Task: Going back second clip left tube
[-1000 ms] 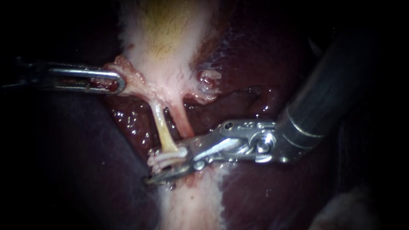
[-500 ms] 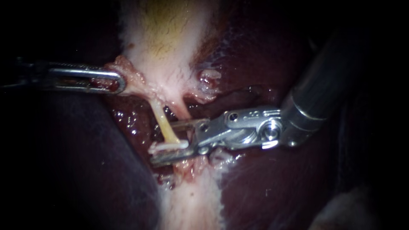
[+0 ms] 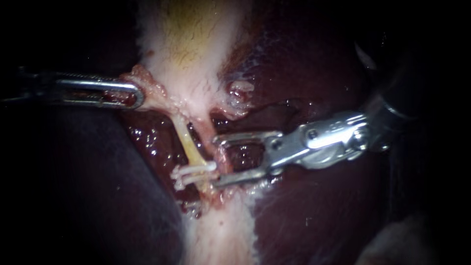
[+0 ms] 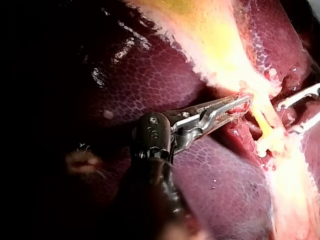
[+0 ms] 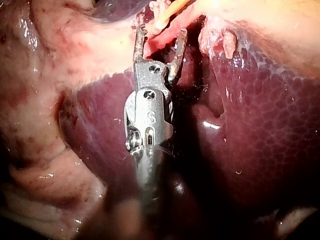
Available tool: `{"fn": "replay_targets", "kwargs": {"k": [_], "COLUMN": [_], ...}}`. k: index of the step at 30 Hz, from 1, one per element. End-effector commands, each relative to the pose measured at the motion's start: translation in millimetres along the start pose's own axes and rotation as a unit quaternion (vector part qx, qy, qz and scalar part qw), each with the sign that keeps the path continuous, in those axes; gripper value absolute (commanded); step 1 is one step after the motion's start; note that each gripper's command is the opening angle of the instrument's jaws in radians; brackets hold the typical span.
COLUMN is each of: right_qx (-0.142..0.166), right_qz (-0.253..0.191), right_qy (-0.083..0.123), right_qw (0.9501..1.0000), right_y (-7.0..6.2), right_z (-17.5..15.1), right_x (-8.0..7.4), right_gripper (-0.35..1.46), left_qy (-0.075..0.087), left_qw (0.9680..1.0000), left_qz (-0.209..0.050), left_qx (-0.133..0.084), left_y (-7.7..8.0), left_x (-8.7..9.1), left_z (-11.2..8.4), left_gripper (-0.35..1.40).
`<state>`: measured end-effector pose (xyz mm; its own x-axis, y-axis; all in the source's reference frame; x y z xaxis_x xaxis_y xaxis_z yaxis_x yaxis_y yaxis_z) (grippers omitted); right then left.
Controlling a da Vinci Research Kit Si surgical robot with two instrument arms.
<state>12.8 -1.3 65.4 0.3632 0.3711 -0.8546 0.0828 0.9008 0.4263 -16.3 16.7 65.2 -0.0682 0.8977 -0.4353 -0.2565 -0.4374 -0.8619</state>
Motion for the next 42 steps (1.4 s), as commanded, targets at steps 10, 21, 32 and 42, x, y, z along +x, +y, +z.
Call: {"fn": "replay_targets", "kwargs": {"k": [10,21,32,42], "right_qx": [-0.015,-0.010,-0.009,-0.008], "right_qz": [-0.014,-0.015,-0.015,-0.015], "right_qy": [-0.001,0.000,0.000,0.000], "right_qw": [0.9998,0.9998,0.9998,0.9999], "right_y": [0.3,0.1,-0.2,-0.3], "right_z": [-7.5,-8.4,-8.4,-8.4], "right_x": [0.8,0.8,0.9,1.0], "right_gripper": [0.50,0.50,0.50,0.50], "left_qy": [0.000,0.001,0.003,0.003], "left_qw": [1.0000,1.0000,1.0000,0.9999], "left_qz": [0.000,0.002,0.008,0.009], "left_qx": [0.000,0.001,0.005,0.003], "left_y": [0.0,-0.8,-2.9,-3.5], "left_x": [0.0,-0.6,-1.9,-2.3], "left_z": [0.1,0.7,3.3,4.9], "left_gripper": [-0.35,-0.35,-0.35,-0.35]}}
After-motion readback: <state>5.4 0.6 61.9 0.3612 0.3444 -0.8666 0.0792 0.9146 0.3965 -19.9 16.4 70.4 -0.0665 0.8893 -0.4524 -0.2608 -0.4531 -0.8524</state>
